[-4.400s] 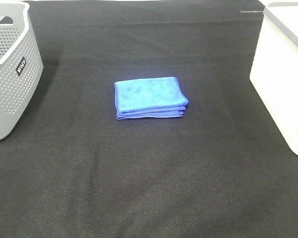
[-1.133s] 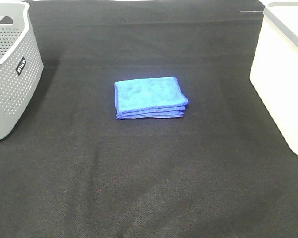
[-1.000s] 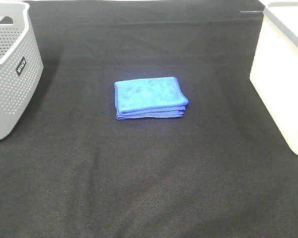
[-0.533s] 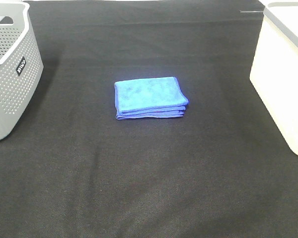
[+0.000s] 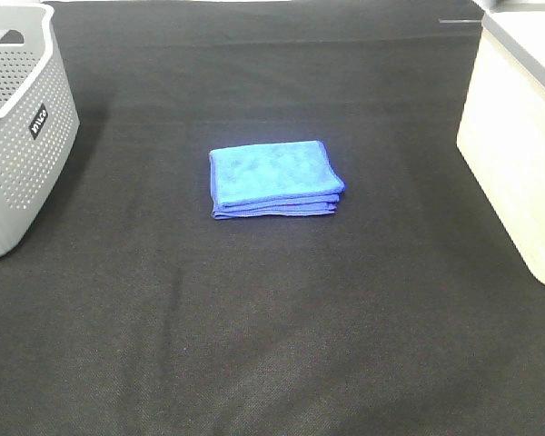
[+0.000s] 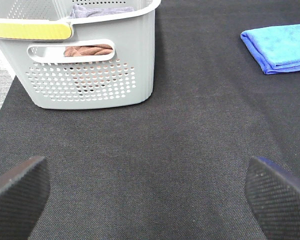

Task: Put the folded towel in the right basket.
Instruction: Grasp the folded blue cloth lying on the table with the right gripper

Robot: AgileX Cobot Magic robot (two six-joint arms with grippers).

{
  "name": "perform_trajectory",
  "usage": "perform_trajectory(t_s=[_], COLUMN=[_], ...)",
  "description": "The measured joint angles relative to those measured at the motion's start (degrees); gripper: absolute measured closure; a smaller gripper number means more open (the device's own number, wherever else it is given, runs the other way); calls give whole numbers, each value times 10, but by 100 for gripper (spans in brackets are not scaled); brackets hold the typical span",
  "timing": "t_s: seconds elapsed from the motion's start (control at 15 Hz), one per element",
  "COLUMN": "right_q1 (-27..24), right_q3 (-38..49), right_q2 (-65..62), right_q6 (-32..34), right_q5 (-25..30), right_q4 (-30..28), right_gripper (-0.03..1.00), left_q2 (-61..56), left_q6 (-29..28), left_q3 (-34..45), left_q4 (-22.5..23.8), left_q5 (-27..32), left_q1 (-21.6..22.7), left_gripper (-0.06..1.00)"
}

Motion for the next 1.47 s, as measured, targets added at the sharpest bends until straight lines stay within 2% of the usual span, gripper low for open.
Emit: perform_trajectory(t_s=[0.13, 0.27, 0.47, 0.67, 0.93, 1.27, 1.47], right_q1=[32, 37, 36, 36, 33, 30, 28], right_q3=[-85, -182, -332, -424, -494, -498, -505], right_q2=[147, 284, 487, 610, 685, 694, 708], right_q6=[-7, -11, -10, 2, 18, 26, 38], right_q5=[-22, -18, 12, 38, 48, 47, 51], right_q4=[15, 40, 56, 84, 88, 61, 85], right_gripper=[2, 2, 2, 2, 2, 2, 2], left_q2=[0, 0, 0, 0, 0, 0, 0], left_q6=[0, 0, 0, 0, 0, 0, 0], left_q3=[0, 0, 0, 0, 0, 0, 0], left_q4=[0, 0, 0, 0, 0, 0, 0], left_q5=[0, 0, 0, 0, 0, 0, 0], left_q1=[0, 0, 0, 0, 0, 0, 0], left_gripper=[-4, -4, -4, -4, -4, -4, -4])
